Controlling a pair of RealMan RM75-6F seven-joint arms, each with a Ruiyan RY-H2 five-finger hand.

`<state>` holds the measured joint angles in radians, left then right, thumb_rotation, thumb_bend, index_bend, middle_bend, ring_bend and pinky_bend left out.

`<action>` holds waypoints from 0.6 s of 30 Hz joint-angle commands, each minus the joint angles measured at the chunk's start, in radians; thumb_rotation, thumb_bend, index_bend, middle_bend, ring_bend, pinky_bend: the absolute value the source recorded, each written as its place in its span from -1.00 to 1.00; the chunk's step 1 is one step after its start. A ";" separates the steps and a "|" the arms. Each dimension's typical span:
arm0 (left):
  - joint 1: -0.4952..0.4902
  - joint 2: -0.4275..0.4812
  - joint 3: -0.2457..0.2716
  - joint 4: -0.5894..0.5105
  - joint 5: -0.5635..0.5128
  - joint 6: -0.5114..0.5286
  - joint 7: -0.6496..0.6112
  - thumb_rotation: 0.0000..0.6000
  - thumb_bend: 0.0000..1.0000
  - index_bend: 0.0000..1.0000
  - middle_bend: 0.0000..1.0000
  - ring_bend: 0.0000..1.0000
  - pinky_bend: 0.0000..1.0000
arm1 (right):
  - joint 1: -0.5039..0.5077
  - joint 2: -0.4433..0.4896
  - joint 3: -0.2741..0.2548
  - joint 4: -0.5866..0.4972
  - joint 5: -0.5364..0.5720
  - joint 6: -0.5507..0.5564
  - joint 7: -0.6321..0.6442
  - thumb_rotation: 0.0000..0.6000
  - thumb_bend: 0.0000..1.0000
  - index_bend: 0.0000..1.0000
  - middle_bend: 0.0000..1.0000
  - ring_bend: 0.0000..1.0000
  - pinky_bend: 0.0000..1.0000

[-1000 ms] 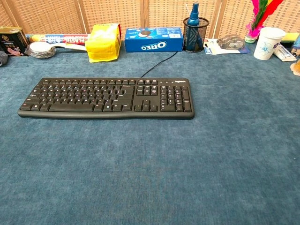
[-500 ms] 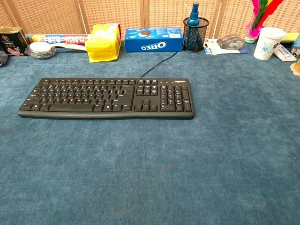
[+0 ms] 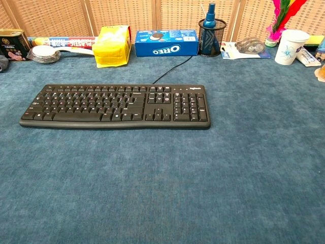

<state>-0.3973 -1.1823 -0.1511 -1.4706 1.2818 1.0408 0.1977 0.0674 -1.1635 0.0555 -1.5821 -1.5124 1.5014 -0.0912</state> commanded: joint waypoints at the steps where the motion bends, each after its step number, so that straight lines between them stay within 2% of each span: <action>1: -0.049 -0.051 -0.015 0.064 -0.047 -0.067 0.001 -1.00 -0.63 -0.05 1.00 1.00 0.80 | 0.002 -0.006 0.000 0.003 0.005 -0.008 -0.004 -1.00 -0.45 -0.42 -0.23 -0.11 -0.23; 10: -0.133 -0.152 -0.023 0.187 -0.105 -0.164 0.006 -1.00 -0.63 -0.05 1.00 1.00 0.80 | 0.004 -0.017 0.005 0.004 0.021 -0.016 -0.020 -1.00 -0.45 -0.42 -0.23 -0.11 -0.22; 18: -0.180 -0.212 -0.023 0.260 -0.139 -0.209 0.015 -1.00 -0.63 -0.05 1.00 1.00 0.80 | 0.002 -0.020 0.005 0.004 0.033 -0.022 -0.030 -1.00 -0.45 -0.42 -0.23 -0.11 -0.21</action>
<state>-0.5701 -1.3857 -0.1743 -1.2203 1.1480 0.8384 0.2112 0.0696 -1.1836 0.0609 -1.5780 -1.4797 1.4793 -0.1206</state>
